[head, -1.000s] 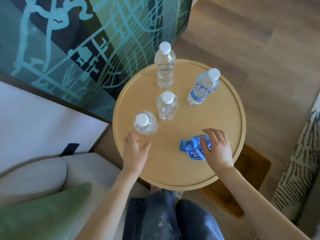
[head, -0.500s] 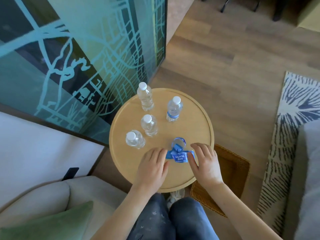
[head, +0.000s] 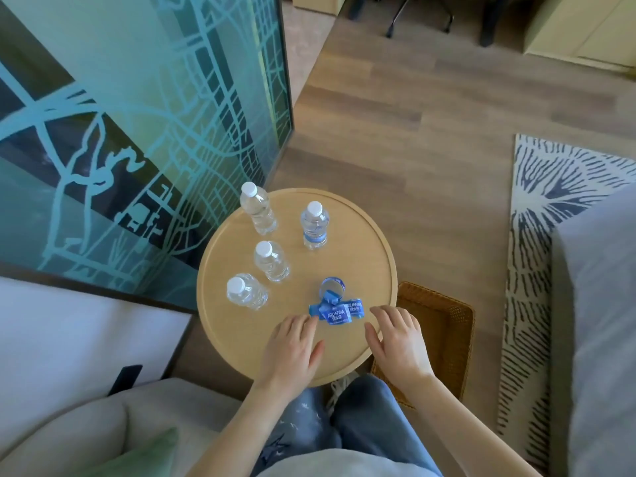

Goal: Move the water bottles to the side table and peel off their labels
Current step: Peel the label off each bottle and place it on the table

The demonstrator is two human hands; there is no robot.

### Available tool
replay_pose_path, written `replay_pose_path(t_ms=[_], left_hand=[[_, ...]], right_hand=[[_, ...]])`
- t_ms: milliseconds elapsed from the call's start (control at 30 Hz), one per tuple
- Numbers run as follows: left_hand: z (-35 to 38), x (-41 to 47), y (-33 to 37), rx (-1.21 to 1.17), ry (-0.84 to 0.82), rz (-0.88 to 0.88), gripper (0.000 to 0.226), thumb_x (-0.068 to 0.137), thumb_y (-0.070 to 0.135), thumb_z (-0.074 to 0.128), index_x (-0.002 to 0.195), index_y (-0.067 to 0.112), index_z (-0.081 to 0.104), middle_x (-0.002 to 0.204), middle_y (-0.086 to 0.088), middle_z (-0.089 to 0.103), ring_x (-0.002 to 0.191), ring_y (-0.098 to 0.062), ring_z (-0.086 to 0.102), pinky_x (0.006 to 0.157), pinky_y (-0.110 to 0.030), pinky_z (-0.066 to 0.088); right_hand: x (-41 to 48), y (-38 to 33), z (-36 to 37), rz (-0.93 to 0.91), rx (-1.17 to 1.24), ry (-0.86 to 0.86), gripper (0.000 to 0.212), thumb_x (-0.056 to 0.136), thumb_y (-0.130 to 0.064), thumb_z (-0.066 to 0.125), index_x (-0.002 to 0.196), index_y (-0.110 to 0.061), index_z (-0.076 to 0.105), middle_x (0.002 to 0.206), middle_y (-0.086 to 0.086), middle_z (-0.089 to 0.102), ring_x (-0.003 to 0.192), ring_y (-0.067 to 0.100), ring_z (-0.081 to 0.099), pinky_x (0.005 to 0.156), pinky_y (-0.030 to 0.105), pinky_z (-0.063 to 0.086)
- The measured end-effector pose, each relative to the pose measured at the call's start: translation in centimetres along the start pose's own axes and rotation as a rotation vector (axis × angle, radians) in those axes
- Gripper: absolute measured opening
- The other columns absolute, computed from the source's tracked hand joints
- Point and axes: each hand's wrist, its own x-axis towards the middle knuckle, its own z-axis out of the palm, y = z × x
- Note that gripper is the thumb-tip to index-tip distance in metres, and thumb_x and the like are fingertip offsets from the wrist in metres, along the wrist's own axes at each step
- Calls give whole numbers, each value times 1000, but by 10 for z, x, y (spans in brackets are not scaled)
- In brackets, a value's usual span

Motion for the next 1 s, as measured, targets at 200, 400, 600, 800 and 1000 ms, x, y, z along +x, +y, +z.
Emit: replay_pose_path(t_ms=[200, 400, 600, 800, 1000], left_hand=[[-28, 29, -5, -12, 119, 26, 41, 92, 34, 47, 110, 3, 68, 101, -7, 71, 88, -27, 67, 75, -37, 58], [-46, 61, -19, -38, 200, 7, 28, 90, 22, 67, 110, 3, 66, 102, -7, 69, 89, -29, 65, 74, -40, 57], [-46, 87, -34, -35, 191, 11, 42, 95, 31, 38, 110, 4, 67, 103, -8, 69, 92, -28, 65, 79, -40, 57], [-4, 102, -45, -35, 164, 55, 40, 95, 25, 40, 107, 2, 70, 99, -9, 71, 89, -30, 67, 79, -38, 58], [43, 102, -58, -6, 69, 65, 42, 95, 27, 39, 112, 2, 69, 102, -12, 70, 90, -32, 67, 80, -39, 57]], right_hand=[[32, -7, -12, 10, 58, 15, 30, 89, -18, 74, 115, -5, 70, 111, 10, 72, 98, 35, 67, 85, 46, 54], [86, -13, -17, -2, 117, 19, 34, 94, -23, 69, 123, -5, 66, 117, 10, 70, 109, 33, 64, 93, 44, 51], [148, -25, -7, 25, 260, -52, 44, 94, -28, 68, 133, -9, 59, 128, 6, 64, 119, 29, 57, 99, 38, 45], [197, -27, 32, 94, 408, -148, 65, 90, -37, 71, 146, -18, 43, 140, 0, 53, 127, 19, 51, 94, 22, 38], [225, -25, 77, 104, 502, -174, 82, 83, -34, 81, 150, -21, 37, 146, -2, 47, 131, 9, 41, 95, 16, 34]])
